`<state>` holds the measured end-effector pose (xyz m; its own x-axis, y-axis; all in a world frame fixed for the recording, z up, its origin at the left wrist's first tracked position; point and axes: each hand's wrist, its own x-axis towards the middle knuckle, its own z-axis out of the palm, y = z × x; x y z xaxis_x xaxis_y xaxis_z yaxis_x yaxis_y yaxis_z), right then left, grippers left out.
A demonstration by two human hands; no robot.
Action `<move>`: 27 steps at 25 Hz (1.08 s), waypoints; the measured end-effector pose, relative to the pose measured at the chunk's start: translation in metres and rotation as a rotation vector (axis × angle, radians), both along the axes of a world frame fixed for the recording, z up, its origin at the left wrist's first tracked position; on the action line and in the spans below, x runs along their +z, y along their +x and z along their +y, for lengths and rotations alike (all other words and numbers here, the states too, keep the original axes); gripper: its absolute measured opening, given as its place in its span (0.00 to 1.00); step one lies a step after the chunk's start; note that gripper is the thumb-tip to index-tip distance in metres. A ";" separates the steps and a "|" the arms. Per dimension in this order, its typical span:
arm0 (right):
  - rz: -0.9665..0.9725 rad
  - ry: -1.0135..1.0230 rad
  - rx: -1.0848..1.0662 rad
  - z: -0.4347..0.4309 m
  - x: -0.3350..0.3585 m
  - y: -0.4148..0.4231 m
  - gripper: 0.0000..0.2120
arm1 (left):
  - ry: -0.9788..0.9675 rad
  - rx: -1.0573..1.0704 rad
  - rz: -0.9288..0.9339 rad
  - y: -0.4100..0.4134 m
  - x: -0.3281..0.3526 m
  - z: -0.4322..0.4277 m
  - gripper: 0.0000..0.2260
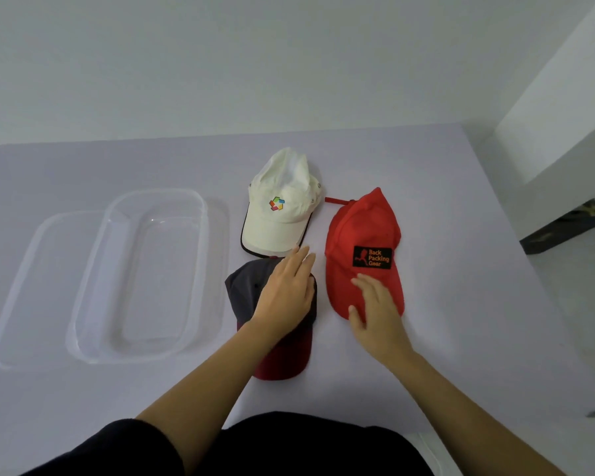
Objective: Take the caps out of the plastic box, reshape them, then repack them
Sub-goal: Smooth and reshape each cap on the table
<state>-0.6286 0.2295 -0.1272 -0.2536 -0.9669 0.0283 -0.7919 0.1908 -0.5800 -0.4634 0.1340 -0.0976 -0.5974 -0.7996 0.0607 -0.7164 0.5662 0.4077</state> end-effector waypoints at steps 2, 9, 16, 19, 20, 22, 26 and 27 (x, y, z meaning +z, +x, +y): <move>0.032 0.010 0.152 0.015 -0.014 0.015 0.23 | -0.066 -0.010 -0.034 0.017 -0.012 0.024 0.20; -0.014 0.295 0.492 0.024 -0.029 0.057 0.46 | 0.084 0.024 -0.095 0.105 -0.063 0.092 0.35; 0.097 0.359 0.235 0.017 -0.039 0.089 0.43 | 0.146 0.060 -0.113 0.090 -0.081 0.080 0.30; 0.116 0.370 0.180 0.016 -0.039 0.092 0.39 | 0.256 0.235 -0.085 0.083 -0.077 0.079 0.29; 0.151 0.361 0.161 0.015 -0.036 0.093 0.37 | 0.267 0.292 -0.075 0.081 -0.076 0.079 0.29; 0.122 0.378 0.127 0.014 -0.032 0.096 0.36 | 0.288 0.335 -0.041 0.078 -0.078 0.081 0.28; -0.078 0.456 0.173 0.014 -0.029 0.105 0.35 | 0.346 0.325 0.016 0.081 -0.080 0.078 0.32; -0.088 0.456 0.173 0.013 -0.027 0.104 0.35 | 0.350 0.326 0.008 0.082 -0.080 0.078 0.32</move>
